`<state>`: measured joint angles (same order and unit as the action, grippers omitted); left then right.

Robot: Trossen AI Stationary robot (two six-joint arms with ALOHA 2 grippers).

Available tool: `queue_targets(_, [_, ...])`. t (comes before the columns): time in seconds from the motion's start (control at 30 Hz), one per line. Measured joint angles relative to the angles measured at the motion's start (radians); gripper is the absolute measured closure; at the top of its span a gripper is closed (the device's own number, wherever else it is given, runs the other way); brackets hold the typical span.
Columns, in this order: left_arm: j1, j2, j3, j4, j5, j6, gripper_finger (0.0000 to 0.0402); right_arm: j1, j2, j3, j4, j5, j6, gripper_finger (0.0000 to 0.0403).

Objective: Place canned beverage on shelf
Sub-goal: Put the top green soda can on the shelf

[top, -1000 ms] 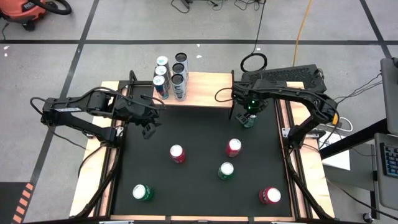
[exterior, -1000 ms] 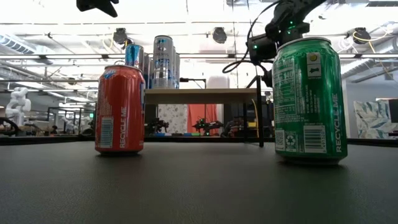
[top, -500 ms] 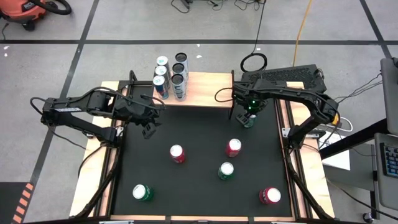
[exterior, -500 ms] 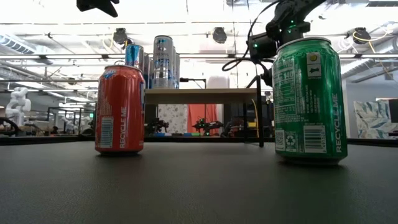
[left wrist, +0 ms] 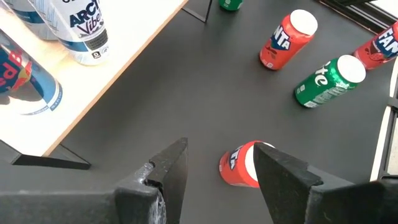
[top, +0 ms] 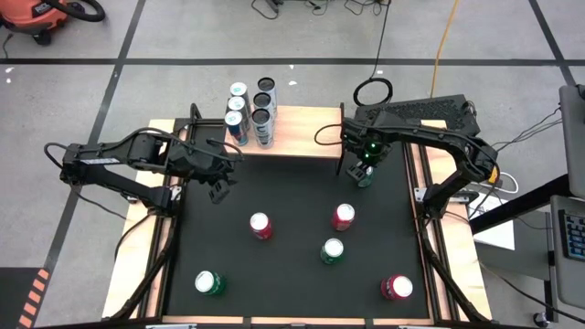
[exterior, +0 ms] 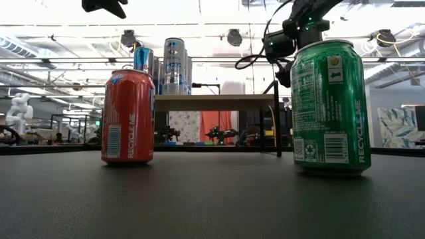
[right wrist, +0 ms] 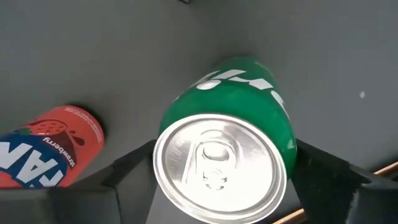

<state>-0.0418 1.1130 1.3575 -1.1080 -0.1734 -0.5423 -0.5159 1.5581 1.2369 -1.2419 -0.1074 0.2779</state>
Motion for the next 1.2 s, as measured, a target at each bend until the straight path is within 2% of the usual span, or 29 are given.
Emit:
queue_targets(0.3, [0.0,0.0,0.0,0.0,-0.007,0.006,0.0217,-0.006,0.0,0.0,0.048,0.029,-0.035,0.0079])
queue_targets(0.57, [0.0,0.0,0.0,0.0,-0.007,0.005,0.0217,-0.014,0.0,0.0,0.015,0.043,-0.038,0.0086])
queue_targets(0.83, [0.0,0.0,0.0,0.0,-0.007,0.005,0.0217,-0.016,0.0,0.0,0.004,0.058,-0.081,0.0067])
queue_targets(1.2, [0.0,0.0,0.0,0.0,-0.007,0.006,0.0217,-0.021,0.004,0.0,0.027,0.054,-0.183,0.0134])
